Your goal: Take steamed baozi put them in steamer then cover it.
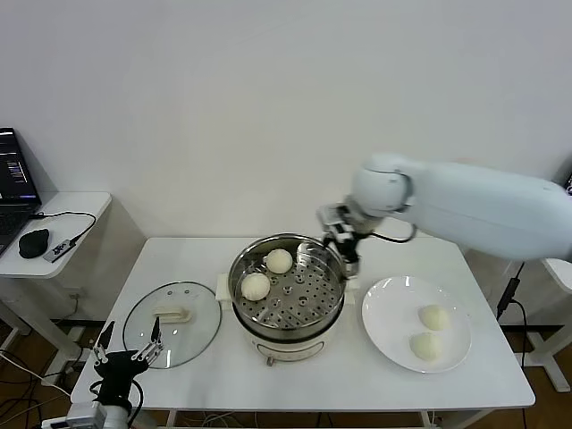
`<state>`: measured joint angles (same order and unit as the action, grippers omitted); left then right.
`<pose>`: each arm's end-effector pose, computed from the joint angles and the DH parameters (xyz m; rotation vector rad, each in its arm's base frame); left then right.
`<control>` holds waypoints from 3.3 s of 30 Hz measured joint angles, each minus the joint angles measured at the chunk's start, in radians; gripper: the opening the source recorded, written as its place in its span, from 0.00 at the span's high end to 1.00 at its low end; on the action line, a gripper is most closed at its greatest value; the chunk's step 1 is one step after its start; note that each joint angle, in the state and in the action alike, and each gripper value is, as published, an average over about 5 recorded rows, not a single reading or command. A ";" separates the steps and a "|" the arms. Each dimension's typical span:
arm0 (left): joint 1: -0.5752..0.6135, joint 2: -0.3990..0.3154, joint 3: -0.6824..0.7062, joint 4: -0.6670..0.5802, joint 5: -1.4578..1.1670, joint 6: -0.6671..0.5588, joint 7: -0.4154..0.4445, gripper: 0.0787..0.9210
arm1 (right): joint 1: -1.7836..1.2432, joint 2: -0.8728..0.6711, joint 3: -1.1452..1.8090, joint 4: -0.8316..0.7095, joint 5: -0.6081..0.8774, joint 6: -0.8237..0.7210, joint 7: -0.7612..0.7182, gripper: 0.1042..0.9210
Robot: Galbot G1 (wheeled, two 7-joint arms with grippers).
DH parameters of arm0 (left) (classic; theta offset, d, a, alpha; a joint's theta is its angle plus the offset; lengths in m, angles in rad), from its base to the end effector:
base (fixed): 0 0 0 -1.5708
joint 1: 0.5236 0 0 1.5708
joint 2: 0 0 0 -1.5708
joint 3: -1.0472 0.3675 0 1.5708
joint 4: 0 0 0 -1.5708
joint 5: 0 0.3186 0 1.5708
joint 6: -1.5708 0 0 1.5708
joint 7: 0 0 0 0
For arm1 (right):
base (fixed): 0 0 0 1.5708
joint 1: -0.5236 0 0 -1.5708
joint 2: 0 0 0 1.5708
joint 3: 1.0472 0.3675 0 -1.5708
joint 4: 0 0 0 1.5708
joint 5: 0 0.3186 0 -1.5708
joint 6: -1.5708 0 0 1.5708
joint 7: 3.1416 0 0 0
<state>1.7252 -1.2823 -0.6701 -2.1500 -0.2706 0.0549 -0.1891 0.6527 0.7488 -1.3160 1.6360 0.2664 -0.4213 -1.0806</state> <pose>0.0963 0.0923 -0.3010 0.2249 -2.9994 -0.0935 0.4676 -0.0453 -0.0244 1.4436 -1.3109 1.5642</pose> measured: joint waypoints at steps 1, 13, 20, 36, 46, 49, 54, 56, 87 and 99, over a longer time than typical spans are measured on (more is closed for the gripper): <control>0.000 0.000 0.002 0.002 0.002 0.000 0.000 0.12 | -0.008 -0.031 0.003 0.012 -0.015 0.009 -0.003 0.12; -0.001 -0.001 0.027 0.016 0.021 0.001 0.000 0.12 | -0.245 -0.306 0.130 0.074 -0.212 0.088 -0.011 0.12; 0.005 -0.002 0.031 0.018 0.030 0.002 0.000 0.12 | -0.482 -0.366 0.290 0.067 -0.310 0.115 0.003 0.12; 0.018 -0.005 0.015 0.026 0.032 0.002 0.000 0.12 | -0.795 -0.336 0.507 -0.035 -0.437 0.137 0.037 0.12; 0.015 -0.007 0.013 0.034 0.034 0.001 -0.001 0.12 | -0.852 -0.291 0.555 -0.101 -0.459 0.138 0.051 0.12; 0.015 -0.006 0.011 0.035 0.034 0.001 -0.001 0.12 | -0.863 -0.280 0.562 -0.114 -0.460 0.135 0.051 0.12; 0.014 -0.008 0.012 0.034 0.034 0.001 -0.001 0.12 | -0.876 -0.266 0.574 -0.128 -0.461 0.131 0.053 0.18; 0.014 -0.009 0.012 0.033 0.035 0.001 -0.001 0.12 | -0.878 -0.262 0.577 -0.132 -0.461 0.129 0.053 0.20; 0.017 -0.005 0.015 0.009 0.034 0.000 0.000 0.12 | -0.614 -0.262 0.510 -0.127 -0.351 0.108 -0.028 0.39; 0.008 0.002 0.021 0.011 0.033 0.000 0.000 0.12 | -0.286 -0.189 0.365 -0.103 -0.219 0.083 -0.029 0.39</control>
<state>1.7336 -1.2801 -0.6495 -2.1390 -0.2371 0.0545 -0.1895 0.3671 0.5596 -0.9510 1.5326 0.0470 -0.3388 -1.1098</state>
